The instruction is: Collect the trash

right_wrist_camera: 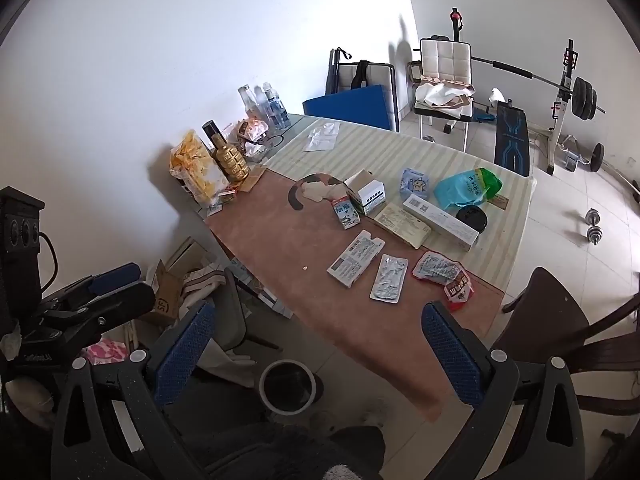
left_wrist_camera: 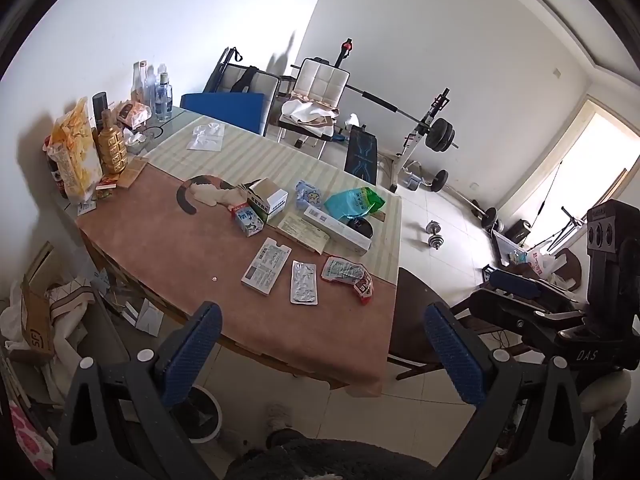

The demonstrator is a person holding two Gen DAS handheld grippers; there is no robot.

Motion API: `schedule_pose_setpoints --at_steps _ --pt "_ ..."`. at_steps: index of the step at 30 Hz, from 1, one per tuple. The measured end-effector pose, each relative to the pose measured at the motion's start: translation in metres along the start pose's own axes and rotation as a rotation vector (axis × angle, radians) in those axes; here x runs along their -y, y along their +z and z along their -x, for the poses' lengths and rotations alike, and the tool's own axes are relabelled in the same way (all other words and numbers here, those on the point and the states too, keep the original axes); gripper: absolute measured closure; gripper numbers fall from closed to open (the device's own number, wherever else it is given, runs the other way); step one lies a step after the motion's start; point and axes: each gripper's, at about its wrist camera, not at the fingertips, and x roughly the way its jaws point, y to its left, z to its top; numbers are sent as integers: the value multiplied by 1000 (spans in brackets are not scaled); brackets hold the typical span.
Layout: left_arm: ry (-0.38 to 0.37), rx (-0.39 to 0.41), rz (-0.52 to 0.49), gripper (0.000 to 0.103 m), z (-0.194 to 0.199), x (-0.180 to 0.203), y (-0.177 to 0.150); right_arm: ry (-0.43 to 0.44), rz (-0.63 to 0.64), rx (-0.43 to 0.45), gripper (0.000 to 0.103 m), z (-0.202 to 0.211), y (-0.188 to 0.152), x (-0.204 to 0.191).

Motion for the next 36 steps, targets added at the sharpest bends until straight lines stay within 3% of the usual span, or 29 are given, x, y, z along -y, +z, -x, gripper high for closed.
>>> schedule_pose_setpoints --at_steps 22,36 --pt "-16 -5 3 0 -3 9 17 1 1 0 0 1 0 -1" --pt "-13 -1 2 0 -3 10 12 2 2 -1 0 0 0 0"
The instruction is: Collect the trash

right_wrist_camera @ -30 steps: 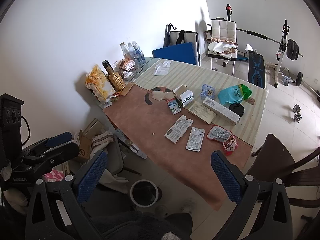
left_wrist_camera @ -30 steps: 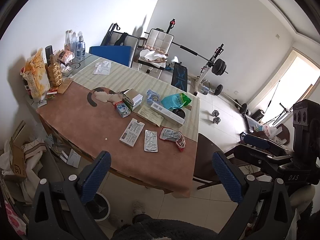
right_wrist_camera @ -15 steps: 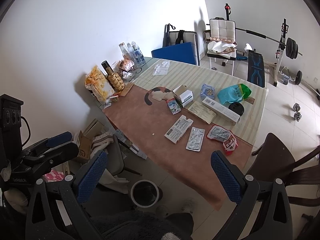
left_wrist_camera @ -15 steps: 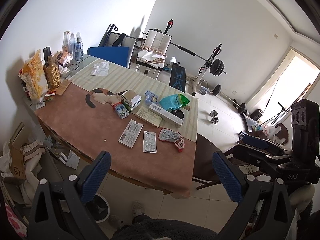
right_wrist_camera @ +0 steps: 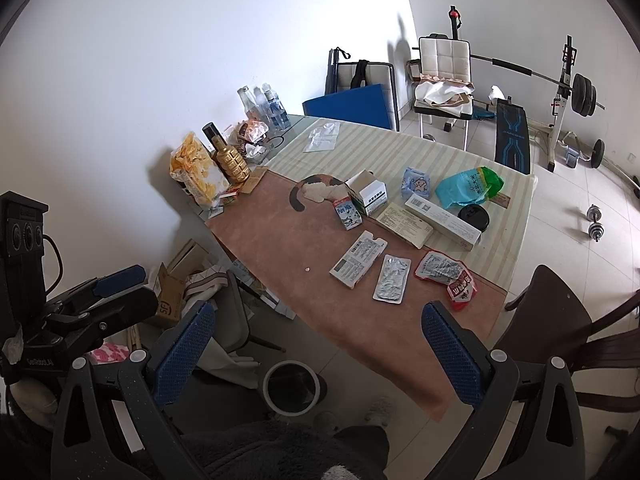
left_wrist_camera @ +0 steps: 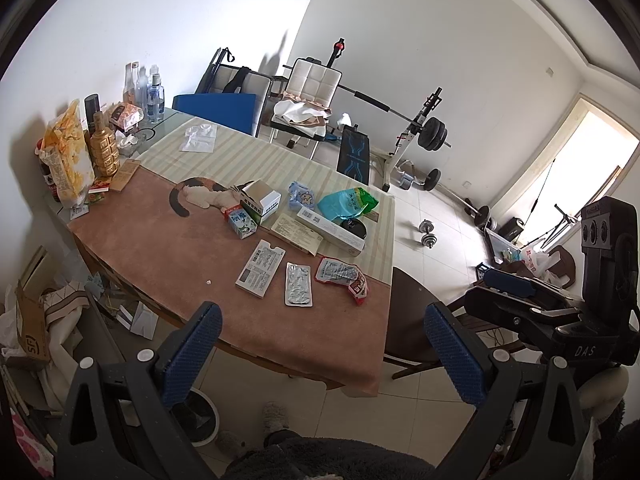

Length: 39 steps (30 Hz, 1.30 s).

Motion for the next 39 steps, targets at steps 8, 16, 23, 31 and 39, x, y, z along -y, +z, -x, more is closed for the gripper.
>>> schedule_pose_setpoints --at_steps 8,16,23,31,39 --pt "-3 0 -1 0 0 3 2 2 -2 -1 0 -1 0 -1" --pt "-3 -2 -1 0 -1 3 1 4 -3 -1 0 0 0 0" --pt "-2 3 1 0 1 -2 -3 4 -3 -1 0 -1 0 0" --pt "-7 2 -1 0 3 5 -2 3 -5 -2 0 0 1 0" --pt "-9 1 -2 0 2 10 0 4 -6 -2 0 -1 0 1"
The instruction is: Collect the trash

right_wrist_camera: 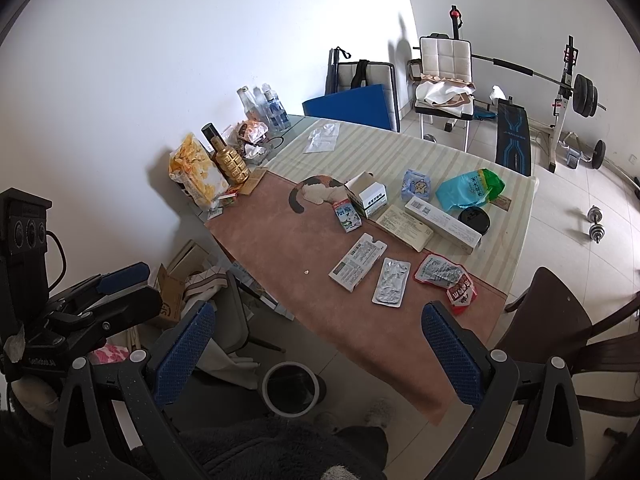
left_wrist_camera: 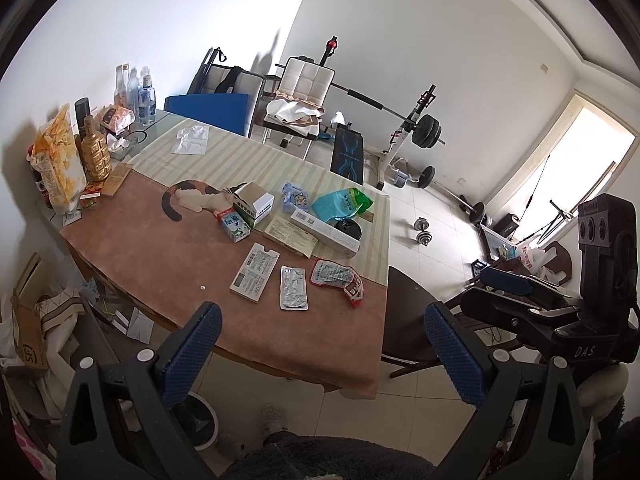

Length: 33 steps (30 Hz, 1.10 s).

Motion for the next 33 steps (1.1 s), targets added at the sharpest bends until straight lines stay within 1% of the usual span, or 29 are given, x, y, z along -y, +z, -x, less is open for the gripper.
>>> schedule_pose_setpoints --at_steps 3,5,6,8,10,11,13,14,18,22,24,25,27,29,33 --pt "-3 -2 -3 0 -1 3 1 1 -2 0 0 0 0 0" --pt "10 0 -4 0 -2 3 1 -3 -10 0 0 -2 2 -1" --pt "42 3 -11 0 -7 3 2 -10 -22 0 0 -4 3 0" --pt "152 6 -36 0 -20 1 4 -31 -45 -3 0 -10 5 3" --pt "273 3 -64 0 -43 -6 7 -64 -77 -5 0 -20 7 8" --pt "318 -6 -75 0 -57 -11 8 -84 -94 -9 0 -27 8 12" --pt "386 -34 -88 0 -89 -24 9 -125 -115 -20 0 -45 11 23" --pt "403 -56 -89 0 -103 -32 10 -152 -121 -29 0 -54 13 28" --pt "446 -186 -107 0 -181 -51 14 -253 -127 -98 0 -111 24 64" --pt "482 -302 -169 0 -263 -60 17 -319 -101 -211 0 -180 41 108" --pt "503 -350 -197 0 -295 -69 21 -356 -69 -270 0 -221 53 134" --pt "512 -390 -207 0 -320 -72 23 -372 -57 -304 0 -243 59 148" --pt "505 -459 -213 0 -357 -80 27 -392 -34 -368 0 -283 71 174" --pt "490 -522 -214 0 -392 -85 28 -403 -10 -413 0 -318 84 196" --pt "447 -646 -228 0 -458 -98 26 -456 90 -497 0 -391 110 236"
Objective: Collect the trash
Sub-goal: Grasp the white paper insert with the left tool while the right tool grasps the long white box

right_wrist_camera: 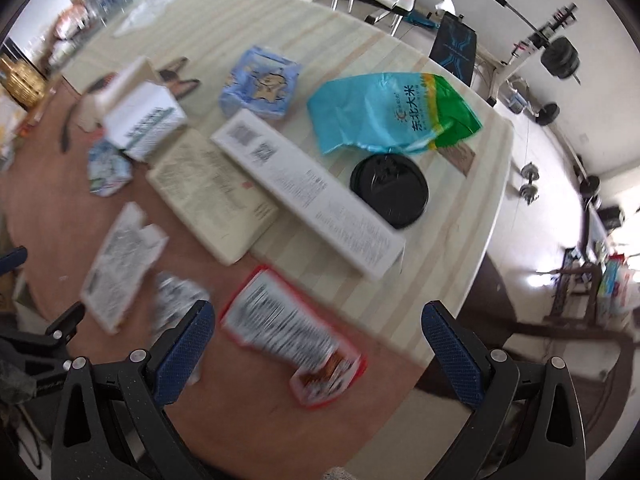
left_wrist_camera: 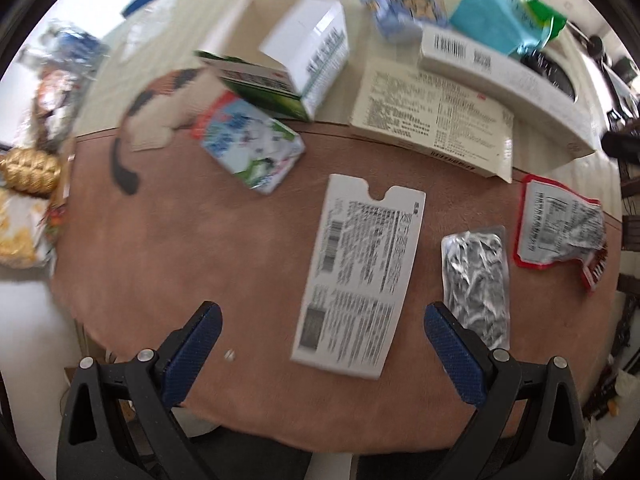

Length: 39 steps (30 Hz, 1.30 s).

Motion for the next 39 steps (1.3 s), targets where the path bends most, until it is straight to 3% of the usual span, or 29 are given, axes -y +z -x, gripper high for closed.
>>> schedule_pose_setpoints --at_steps 6,8,9,11,14,15,16,20,22,24,25,31,34,39 --pt "-57 -109 -37 0 -42 3 17 -53 207 -96 6 -69 55 -7" --pt "-58 -111 -45 9 -45 4 17 -42 269 -119 7 -82 63 -13" --pt "-69 -121 -39 20 -47 2 15 -27 293 -129 7 -88 66 -16" --pt "-103 -122 -6 28 -46 -3 14 -3 337 -136 11 -95 68 -21" --pt "-102 -122 68 30 -45 -16 6 6 354 -128 17 -97 68 -24" --pt "-95 -125 103 30 -44 -22 1 15 354 -119 22 -94 67 -24" --pt "-89 -128 147 30 -42 -30 -4 51 337 -119 42 -92 67 -23" --pt "-69 -130 345 30 -40 -56 -22 136 226 -179 44 -91 63 -15" --pt "-57 -126 416 30 -39 -67 -30 202 109 -245 45 -94 60 -5" --pt "-62 -130 447 30 -35 -79 -42 291 15 -293 45 -96 58 2" --pt "-61 -139 442 27 -35 -80 -43 294 10 -290 45 -96 57 1" --pt "-9 -118 390 30 -24 -76 -47 132 93 -198 42 -96 57 -25" --pt "4 -111 381 35 -16 -75 -48 100 104 -162 50 -91 60 -36" --pt "13 -83 362 52 2 -62 -47 59 78 -105 51 -80 48 -60"
